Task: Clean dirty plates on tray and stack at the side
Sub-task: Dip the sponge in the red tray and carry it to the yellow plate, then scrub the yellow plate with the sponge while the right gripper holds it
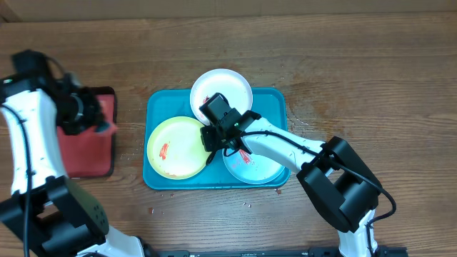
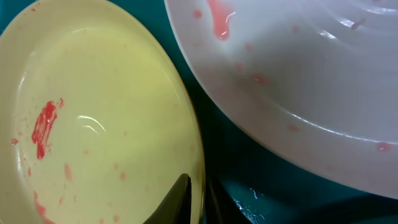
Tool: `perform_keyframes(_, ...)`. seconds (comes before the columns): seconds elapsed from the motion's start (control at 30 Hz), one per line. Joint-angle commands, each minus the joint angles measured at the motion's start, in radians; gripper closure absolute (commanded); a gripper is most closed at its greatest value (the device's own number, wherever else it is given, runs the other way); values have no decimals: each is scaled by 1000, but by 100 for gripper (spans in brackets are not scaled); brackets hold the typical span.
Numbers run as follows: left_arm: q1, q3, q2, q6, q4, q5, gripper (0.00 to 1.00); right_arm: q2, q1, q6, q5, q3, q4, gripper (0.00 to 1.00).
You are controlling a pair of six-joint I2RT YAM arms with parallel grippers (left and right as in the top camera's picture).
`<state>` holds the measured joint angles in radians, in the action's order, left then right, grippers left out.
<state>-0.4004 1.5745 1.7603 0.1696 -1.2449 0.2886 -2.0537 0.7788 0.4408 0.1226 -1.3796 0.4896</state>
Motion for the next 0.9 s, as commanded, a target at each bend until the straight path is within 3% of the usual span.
perform_keyframes(0.0,108,-122,-6,-69,27,125,96,-10,-11,-2,-10,-41,-2,89)
perform_keyframes(0.17,246,-311,-6,-65,200,129,96,-10,-42,-2,19,-42,23,89)
perform_keyframes(0.37,351,-446,-6,27,409,115,96,-12,-54,-2,66,-42,59,89)
perform_keyframes(0.63,395,-455,-6,47,446,74,96,-58,-19,-2,80,-41,73,84)
perform_keyframes(0.87,448,-471,-6,52,474,69,95,-60,-20,2,80,-41,66,88)
